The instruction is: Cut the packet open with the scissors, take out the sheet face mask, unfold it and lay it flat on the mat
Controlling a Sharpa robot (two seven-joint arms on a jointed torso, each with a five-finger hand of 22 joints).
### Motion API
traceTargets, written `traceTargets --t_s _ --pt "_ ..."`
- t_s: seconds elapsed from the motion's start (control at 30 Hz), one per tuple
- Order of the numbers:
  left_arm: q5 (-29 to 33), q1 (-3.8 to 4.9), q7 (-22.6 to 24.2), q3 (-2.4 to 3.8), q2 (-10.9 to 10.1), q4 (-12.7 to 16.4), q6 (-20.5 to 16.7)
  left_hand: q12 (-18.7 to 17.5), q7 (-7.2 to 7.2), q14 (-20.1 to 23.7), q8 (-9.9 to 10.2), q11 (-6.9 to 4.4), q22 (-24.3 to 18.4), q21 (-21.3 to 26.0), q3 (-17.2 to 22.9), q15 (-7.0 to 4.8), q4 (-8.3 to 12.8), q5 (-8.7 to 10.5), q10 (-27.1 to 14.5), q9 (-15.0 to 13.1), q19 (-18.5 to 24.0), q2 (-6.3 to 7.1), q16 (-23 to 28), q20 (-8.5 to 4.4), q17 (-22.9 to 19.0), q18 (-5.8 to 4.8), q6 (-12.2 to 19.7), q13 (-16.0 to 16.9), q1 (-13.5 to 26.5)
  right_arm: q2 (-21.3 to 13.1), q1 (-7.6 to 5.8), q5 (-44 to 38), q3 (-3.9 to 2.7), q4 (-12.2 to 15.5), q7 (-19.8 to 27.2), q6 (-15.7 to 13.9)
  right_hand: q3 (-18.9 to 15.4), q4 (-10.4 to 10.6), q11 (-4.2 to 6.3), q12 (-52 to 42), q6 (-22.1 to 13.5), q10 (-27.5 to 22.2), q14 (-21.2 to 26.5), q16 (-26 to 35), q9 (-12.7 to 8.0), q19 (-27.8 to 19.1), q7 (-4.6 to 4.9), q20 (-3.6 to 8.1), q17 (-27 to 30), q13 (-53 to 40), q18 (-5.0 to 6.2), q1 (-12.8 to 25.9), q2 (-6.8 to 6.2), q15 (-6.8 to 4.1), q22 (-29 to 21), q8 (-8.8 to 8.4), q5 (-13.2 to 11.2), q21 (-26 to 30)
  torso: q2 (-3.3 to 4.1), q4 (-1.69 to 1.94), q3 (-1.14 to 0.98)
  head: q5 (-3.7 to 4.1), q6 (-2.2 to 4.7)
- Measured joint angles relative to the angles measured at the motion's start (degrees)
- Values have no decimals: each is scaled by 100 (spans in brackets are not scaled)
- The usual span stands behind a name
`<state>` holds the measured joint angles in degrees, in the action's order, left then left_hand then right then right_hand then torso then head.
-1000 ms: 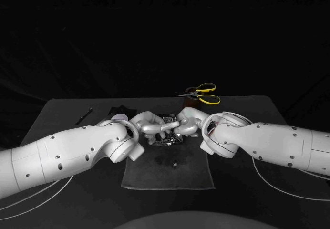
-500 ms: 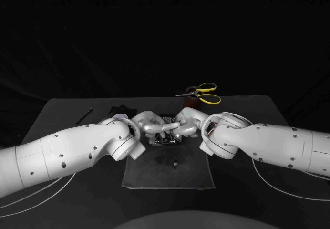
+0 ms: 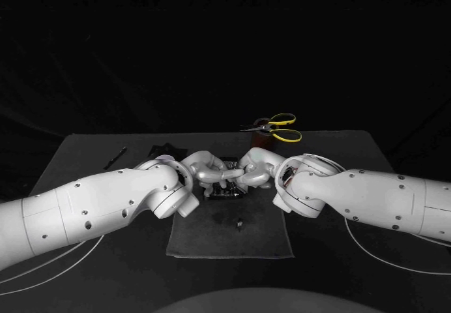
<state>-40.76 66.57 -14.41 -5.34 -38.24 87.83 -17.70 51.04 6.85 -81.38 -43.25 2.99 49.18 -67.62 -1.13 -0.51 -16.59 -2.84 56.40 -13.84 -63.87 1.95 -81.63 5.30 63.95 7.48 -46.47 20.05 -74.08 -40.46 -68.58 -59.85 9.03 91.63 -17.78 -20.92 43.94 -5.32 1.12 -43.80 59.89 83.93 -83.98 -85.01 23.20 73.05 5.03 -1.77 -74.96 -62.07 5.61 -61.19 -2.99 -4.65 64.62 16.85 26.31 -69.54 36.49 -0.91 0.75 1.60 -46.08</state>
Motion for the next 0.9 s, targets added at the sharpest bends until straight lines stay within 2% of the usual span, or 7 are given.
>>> traceTargets --t_s 0.1,0.27,0.6,0.7,0.83,0.87,0.9 --pt "13 0 15 -1 -21 5 11 -19 9 0 3 -12 -17 0 202 0 6 0 -51 28 26 -190 0 7 14 0 9 -14 -368 2 -1 2 -1 -2 5 5 0 0 0 0 0 0 -1 1 0 0 0 0 0 1 0 0 0 -1 0 0 0 0 -1 0 1 1 0" --pt "44 -1 52 -2 -39 14 39 -145 -10 0 105 -22 -46 25 589 0 -12 2 -101 110 51 -404 0 -9 9 -1 30 -95 -765 -5 -3 5 -3 -10 10 14 -1 -1 0 0 0 -1 -2 9 0 0 0 0 5 4 -1 -5 -6 -2 -1 0 29 1 -2 0 1 -4 -1" --pt "133 -15 72 -20 -91 17 110 -253 -10 21 156 -22 -80 49 1021 -20 -8 -1 -102 180 73 -423 0 13 -39 0 29 -177 -940 -10 -19 10 -22 -57 50 30 -2 0 -1 1 0 -2 -3 11 0 0 0 0 5 9 -1 13 11 -3 8 0 31 2 -1 -3 2 2 -20" --pt "153 -16 69 -20 -96 18 140 -313 -10 22 156 -22 -79 50 1335 -21 1 -1 -102 204 73 -267 0 13 -41 0 29 -223 -1095 -18 -21 12 -23 -59 66 27 -2 -1 -9 1 0 -9 -3 18 0 0 0 0 4 11 -1 35 2 -3 8 0 31 3 -1 -3 2 3 -21" --pt "164 -16 66 -20 -97 17 182 -396 -14 41 157 -22 -24 45 2132 -40 12 16 -16 225 73 44 0 14 -44 0 -3 -297 -1330 -30 -21 15 -23 -49 85 23 -2 -1 11 1 0 11 -3 0 0 0 0 0 3 15 -1 43 -5 -3 8 0 31 3 -1 -3 2 1 -28" --pt "165 -16 65 -20 -97 16 191 -396 -21 41 143 -32 -12 25 2287 -40 34 20 -3 224 73 86 0 14 -44 0 -23 -304 -1372 -33 -21 15 -23 -48 90 22 -2 -1 11 1 0 11 -3 -1 0 0 0 0 3 15 -1 43 -5 -3 8 0 31 3 -1 -3 1 -1 -29" --pt "165 -15 65 -19 -98 15 201 -422 -22 41 93 -39 9 0 2520 -40 66 20 70 224 71 201 0 12 -40 -1 -24 -320 -1350 -35 -20 16 -23 -46 96 20 -2 -1 11 1 0 11 -3 -1 0 0 0 0 3 15 -1 43 -5 -3 8 0 31 3 -1 -3 -1 -2 -30"
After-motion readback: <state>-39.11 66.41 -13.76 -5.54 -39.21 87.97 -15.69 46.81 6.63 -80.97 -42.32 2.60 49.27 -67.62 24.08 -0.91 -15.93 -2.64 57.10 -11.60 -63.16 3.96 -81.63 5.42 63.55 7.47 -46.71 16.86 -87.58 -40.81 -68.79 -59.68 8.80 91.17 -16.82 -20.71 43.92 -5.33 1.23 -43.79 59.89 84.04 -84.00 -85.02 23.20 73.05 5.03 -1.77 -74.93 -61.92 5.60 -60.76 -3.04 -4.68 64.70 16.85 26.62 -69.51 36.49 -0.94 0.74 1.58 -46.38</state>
